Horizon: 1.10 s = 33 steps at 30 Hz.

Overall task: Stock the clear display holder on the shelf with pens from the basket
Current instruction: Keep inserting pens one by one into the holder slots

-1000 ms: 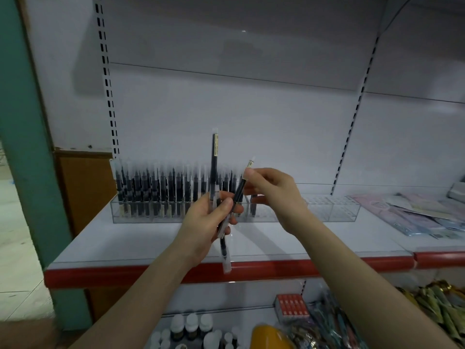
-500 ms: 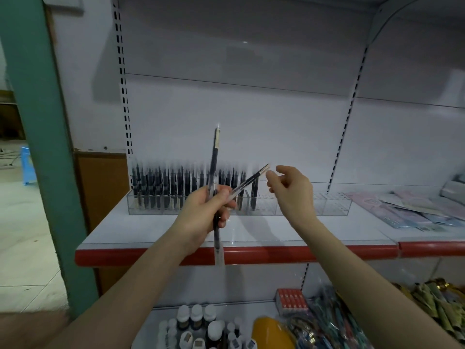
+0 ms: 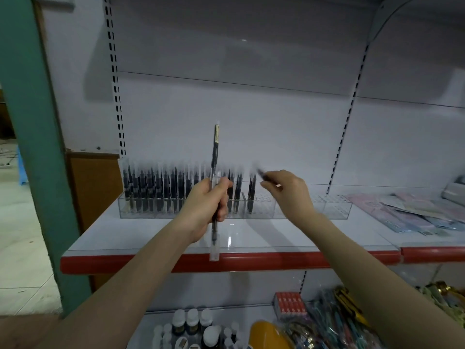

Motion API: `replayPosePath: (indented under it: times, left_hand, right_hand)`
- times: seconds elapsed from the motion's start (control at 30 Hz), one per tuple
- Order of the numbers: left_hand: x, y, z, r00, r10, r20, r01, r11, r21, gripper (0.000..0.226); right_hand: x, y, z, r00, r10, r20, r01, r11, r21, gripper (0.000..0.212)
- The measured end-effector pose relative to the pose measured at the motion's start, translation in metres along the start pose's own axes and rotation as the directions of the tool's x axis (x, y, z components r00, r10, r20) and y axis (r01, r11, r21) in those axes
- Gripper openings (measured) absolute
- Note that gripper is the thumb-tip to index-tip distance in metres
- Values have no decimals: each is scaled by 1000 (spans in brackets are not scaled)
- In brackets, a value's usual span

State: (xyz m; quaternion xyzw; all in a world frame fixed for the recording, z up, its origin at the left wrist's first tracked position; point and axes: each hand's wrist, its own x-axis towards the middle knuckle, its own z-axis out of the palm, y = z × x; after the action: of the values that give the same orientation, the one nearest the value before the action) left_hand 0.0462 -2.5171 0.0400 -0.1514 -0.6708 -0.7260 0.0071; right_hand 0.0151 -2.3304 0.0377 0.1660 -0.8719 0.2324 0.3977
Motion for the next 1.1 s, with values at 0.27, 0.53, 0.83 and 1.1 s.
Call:
replayPosePath:
  times: [0.27, 0.53, 0.83, 1.1]
  left_hand:
    - [31, -10, -2, 998, -48, -40, 49, 999, 20, 41]
    - [53, -23, -3, 996, -80, -32, 73, 981, -179, 33]
    - [58, -35, -8, 997, 45, -62, -53, 989, -135, 19]
    - [56, -39, -10, 995, 86, -48, -90, 992, -86, 18]
  right_hand:
    - [42, 32, 12, 913, 401, 73, -407, 884, 232, 27]
    - [58, 54, 39, 877, 467, 114, -479, 829, 288, 24]
    - [64, 59, 52, 852, 465, 243, -516, 824, 233, 22]
    - [50, 67, 66, 808, 472, 352, -530, 844, 86, 22]
